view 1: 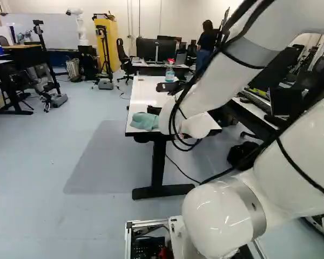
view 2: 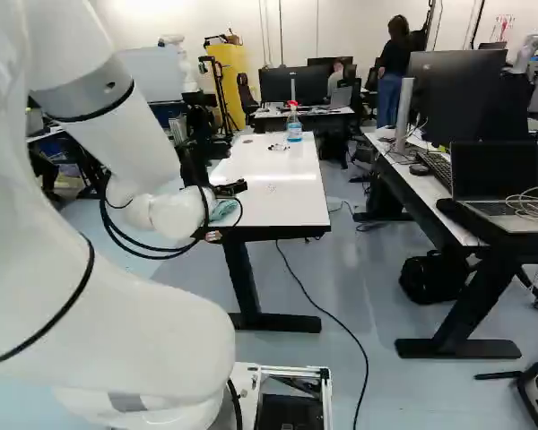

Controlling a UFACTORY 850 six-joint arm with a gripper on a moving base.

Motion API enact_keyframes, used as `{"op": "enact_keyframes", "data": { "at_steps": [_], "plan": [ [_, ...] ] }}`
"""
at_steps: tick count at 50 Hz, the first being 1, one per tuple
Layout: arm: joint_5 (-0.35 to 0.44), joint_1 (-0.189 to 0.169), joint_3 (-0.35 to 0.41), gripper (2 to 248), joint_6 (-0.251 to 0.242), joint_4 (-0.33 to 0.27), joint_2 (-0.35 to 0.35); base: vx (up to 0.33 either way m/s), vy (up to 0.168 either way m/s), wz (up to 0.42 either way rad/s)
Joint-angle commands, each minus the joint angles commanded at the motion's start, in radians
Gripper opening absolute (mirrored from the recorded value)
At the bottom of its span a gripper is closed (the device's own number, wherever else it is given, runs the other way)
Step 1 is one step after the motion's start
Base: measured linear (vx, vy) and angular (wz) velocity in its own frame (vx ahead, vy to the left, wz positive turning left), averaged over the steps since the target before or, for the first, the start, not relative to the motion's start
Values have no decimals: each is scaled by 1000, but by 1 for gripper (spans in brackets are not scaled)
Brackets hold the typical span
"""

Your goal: Clean the table with the green towel

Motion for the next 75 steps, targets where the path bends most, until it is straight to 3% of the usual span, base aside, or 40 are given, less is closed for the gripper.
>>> {"op": "enact_keyframes", "data": {
  "at_steps": [31,55,75],
  "plan": [
    [-106,93,-96,247,0,0,-104,0,0,0],
    [-221,120,-193,247,0,0,-202,0,0,0],
    [-329,112,-288,247,0,0,-293,0,0,0]
  ]
}}
